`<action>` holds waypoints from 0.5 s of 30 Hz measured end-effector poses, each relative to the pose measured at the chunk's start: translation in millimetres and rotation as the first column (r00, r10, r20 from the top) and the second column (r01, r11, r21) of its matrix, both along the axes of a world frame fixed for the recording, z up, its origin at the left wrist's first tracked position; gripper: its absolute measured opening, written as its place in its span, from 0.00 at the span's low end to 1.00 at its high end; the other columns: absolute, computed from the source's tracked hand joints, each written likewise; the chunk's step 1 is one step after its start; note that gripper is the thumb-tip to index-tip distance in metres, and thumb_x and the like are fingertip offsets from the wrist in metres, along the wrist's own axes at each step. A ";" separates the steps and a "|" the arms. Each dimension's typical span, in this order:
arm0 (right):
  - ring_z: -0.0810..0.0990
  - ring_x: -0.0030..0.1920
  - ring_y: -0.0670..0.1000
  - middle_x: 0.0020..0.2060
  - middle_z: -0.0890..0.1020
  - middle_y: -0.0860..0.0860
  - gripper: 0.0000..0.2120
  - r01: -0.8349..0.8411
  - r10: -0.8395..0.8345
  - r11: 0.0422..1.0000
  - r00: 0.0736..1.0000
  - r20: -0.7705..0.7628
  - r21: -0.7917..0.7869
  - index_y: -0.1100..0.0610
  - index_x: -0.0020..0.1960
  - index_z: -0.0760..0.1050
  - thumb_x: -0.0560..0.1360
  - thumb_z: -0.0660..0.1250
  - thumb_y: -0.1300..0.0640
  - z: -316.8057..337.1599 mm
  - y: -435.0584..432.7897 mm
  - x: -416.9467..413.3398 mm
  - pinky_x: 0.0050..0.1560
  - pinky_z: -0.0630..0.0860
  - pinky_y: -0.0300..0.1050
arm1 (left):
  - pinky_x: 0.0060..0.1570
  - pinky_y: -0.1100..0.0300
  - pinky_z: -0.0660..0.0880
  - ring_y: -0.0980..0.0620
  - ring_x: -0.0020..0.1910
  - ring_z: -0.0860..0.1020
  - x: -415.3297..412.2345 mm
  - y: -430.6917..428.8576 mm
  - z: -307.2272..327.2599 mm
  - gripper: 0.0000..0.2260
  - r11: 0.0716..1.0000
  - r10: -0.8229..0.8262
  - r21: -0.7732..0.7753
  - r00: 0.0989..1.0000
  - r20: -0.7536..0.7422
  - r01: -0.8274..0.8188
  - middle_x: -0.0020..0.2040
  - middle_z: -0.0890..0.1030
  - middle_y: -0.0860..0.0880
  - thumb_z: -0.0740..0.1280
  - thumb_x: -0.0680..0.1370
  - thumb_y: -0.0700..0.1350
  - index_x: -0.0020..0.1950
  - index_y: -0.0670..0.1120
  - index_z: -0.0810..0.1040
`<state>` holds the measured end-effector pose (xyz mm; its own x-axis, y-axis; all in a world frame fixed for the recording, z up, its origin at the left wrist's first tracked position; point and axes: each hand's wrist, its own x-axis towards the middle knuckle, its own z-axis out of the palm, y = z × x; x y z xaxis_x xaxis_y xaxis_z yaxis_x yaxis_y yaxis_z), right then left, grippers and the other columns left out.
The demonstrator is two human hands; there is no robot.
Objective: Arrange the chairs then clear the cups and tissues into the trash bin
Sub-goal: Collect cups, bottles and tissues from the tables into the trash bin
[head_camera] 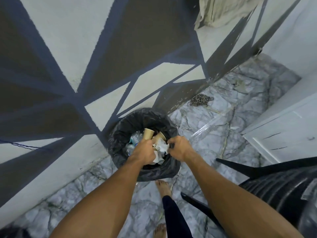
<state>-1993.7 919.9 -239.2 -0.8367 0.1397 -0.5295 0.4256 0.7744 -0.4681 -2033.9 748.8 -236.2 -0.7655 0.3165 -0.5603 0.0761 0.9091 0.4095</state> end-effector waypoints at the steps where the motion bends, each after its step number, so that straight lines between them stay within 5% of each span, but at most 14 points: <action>1: 0.80 0.56 0.55 0.56 0.82 0.54 0.21 0.010 -0.010 1.000 1.000 -0.004 -0.003 0.53 0.63 0.79 0.70 0.72 0.55 5.1 1.3 0.5 0.57 0.78 0.46 | 0.52 0.46 0.79 0.39 0.55 0.79 1.9 0.0 7.4 0.25 1.000 -0.008 0.001 1.000 -0.016 0.008 0.59 0.78 0.42 0.65 0.72 0.40 0.69 0.53 0.74; 6: 0.81 0.56 0.56 0.54 0.83 0.55 0.17 0.035 -0.034 0.999 0.997 -0.062 0.013 0.54 0.60 0.80 0.71 0.71 0.57 44.7 9.5 18.3 0.56 0.78 0.46 | 0.48 0.48 0.78 0.38 0.54 0.79 16.8 12.7 57.7 0.20 0.995 -0.091 0.036 0.985 -0.144 0.097 0.55 0.81 0.42 0.66 0.69 0.39 0.61 0.50 0.77; 9: 0.82 0.53 0.57 0.50 0.85 0.55 0.13 0.076 -0.070 0.996 0.988 -0.138 0.040 0.54 0.56 0.82 0.72 0.68 0.56 82.4 16.6 44.3 0.51 0.79 0.45 | 0.51 0.51 0.77 0.40 0.58 0.78 34.6 30.3 96.5 0.24 0.987 -0.130 0.069 0.967 -0.218 0.148 0.60 0.81 0.44 0.65 0.70 0.40 0.67 0.48 0.76; 12: 0.81 0.57 0.57 0.56 0.83 0.56 0.16 0.152 -0.139 0.988 0.967 -0.214 0.042 0.55 0.60 0.80 0.74 0.69 0.53 122.8 30.1 83.4 0.57 0.78 0.49 | 0.49 0.50 0.80 0.43 0.53 0.80 60.7 54.2 134.4 0.21 0.966 -0.195 0.108 0.939 -0.284 0.234 0.54 0.83 0.47 0.65 0.68 0.40 0.61 0.50 0.78; 15: 0.79 0.61 0.57 0.61 0.81 0.56 0.19 0.252 -0.217 0.962 0.939 -0.265 0.104 0.53 0.65 0.77 0.74 0.70 0.54 159.6 59.7 139.0 0.60 0.77 0.51 | 0.57 0.50 0.78 0.45 0.61 0.78 92.8 92.8 162.5 0.27 0.925 -0.300 0.124 0.891 -0.341 0.358 0.63 0.80 0.47 0.67 0.69 0.40 0.68 0.51 0.76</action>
<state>-1854.7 979.6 -79.6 -0.8740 0.4034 -0.2710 0.4860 0.7296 -0.4812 -1941.1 841.6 -73.7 -0.7245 0.6525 -0.2223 0.5075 0.7231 0.4685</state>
